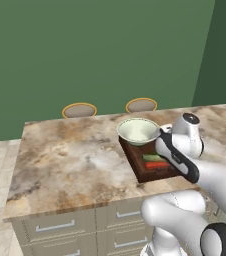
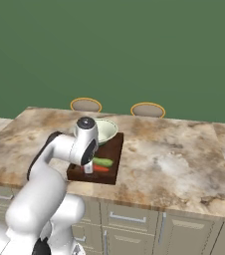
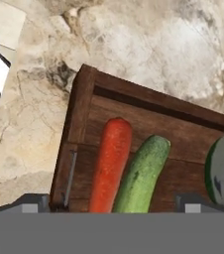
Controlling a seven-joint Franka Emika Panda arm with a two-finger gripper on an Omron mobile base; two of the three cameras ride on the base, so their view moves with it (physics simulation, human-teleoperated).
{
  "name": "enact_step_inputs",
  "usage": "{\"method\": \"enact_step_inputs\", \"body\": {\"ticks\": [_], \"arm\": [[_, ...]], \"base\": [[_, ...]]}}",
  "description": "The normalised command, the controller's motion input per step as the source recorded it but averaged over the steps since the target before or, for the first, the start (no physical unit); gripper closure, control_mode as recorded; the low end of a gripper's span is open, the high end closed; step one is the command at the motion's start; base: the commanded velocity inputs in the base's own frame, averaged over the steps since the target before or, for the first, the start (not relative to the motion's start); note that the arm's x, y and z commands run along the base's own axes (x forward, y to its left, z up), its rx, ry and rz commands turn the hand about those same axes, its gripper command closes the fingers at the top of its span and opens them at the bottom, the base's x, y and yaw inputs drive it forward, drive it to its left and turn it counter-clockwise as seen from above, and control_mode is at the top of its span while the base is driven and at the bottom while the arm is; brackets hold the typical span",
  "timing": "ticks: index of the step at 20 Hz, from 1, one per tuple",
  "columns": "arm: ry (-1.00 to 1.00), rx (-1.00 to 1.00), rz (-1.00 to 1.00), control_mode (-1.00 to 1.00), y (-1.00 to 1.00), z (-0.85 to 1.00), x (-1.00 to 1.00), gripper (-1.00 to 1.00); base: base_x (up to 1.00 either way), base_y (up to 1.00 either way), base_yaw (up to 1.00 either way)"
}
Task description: Place the two vegetables and bowl onto the tray for setting up a vegetable dip station.
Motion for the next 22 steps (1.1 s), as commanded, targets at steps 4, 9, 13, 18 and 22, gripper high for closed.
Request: {"method": "enact_step_inputs", "body": {"ticks": [4,9,13,18,22], "arm": [[0.00,0.00,0.00,-1.00,0.00,0.27,-0.64,-1.00],[0.00,0.00,0.00,-1.00,0.00,0.19,-0.74,-1.00],[0.00,0.00,0.00,-1.00,0.00,0.25,-0.67,-1.00],[0.00,0.00,0.00,-1.00,0.00,0.38,-0.47,-1.00],[0.00,0.00,0.00,-1.00,0.00,0.38,-0.31,-1.00]], "base": [[0.00,0.00,0.00],[0.00,0.00,0.00],[0.00,0.00,0.00],[0.00,0.00,0.00],[0.00,0.00,0.00]]}}
